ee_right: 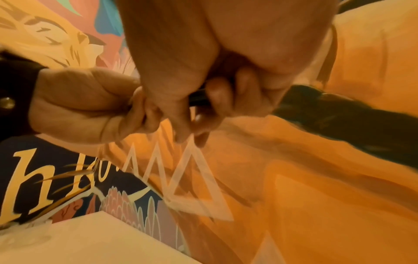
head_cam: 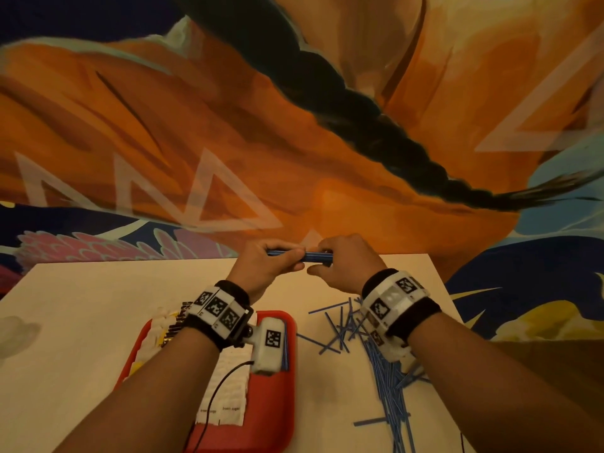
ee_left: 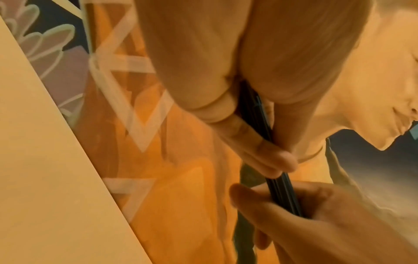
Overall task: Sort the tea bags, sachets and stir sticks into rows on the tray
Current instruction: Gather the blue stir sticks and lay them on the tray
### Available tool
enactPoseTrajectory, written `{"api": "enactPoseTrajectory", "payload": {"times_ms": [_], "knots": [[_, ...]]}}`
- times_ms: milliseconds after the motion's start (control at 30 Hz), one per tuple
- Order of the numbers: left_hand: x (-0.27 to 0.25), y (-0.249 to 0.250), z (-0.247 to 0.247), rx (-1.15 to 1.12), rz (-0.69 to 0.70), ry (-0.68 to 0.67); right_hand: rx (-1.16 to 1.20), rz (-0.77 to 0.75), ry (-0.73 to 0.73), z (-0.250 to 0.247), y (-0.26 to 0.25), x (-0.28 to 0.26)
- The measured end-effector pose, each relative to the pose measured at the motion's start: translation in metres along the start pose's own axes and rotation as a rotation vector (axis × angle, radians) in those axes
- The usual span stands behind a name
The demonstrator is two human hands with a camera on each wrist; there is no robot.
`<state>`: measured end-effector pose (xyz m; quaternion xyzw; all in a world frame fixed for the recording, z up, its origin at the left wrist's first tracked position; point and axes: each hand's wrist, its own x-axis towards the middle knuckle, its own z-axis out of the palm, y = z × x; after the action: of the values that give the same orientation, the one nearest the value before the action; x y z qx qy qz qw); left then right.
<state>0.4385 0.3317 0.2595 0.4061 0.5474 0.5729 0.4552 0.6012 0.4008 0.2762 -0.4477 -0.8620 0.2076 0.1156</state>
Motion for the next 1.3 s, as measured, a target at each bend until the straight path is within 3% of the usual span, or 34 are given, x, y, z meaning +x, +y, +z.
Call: {"api": "enactPoseTrajectory", "payload": {"times_ms": [100,200,267,333,433,600,700,800,833,967,1033,1167,1233,1300], "knots": [[0.0,-0.003,-0.006,-0.056,0.005,0.018,0.443,-0.042,0.029,-0.001,0.012,0.003],[0.001,-0.005,-0.002,-0.084,-0.001,0.011,0.952,0.092,0.184,0.008,0.011,0.01],[0.0,-0.005,0.006,-0.08,0.0,-0.014,1.165,0.164,0.186,0.016,0.002,0.013],[-0.001,-0.007,0.014,-0.081,0.002,-0.031,1.227,0.181,0.19,0.021,-0.006,0.014],[-0.002,-0.011,0.014,-0.061,-0.002,-0.015,1.165,0.158,0.158,0.026,-0.002,0.015],[-0.005,-0.014,-0.003,0.115,0.008,-0.04,0.921,0.025,-0.339,0.016,0.016,0.005],[-0.007,-0.021,-0.007,0.116,-0.009,-0.017,0.529,-0.027,-0.505,0.011,0.015,0.003],[-0.006,-0.025,-0.006,0.084,-0.045,0.047,0.114,-0.001,-0.485,0.022,0.007,0.003],[-0.004,-0.027,-0.006,0.175,-0.045,0.087,0.065,0.011,-0.452,0.027,0.006,0.003],[0.003,-0.039,-0.013,0.919,0.054,0.229,-0.041,0.085,-0.333,0.047,0.004,-0.002],[0.002,-0.043,-0.014,1.01,0.077,0.242,-0.129,0.106,-0.291,0.058,0.003,-0.006],[0.0,-0.058,-0.019,0.898,0.041,0.188,-0.125,0.142,-0.287,0.08,0.007,-0.015],[-0.003,-0.068,-0.024,0.597,-0.06,0.264,-0.054,0.177,-0.281,0.095,0.011,-0.015],[-0.013,-0.077,-0.024,0.214,-0.245,0.289,0.036,0.221,-0.268,0.112,0.012,-0.016]]}}
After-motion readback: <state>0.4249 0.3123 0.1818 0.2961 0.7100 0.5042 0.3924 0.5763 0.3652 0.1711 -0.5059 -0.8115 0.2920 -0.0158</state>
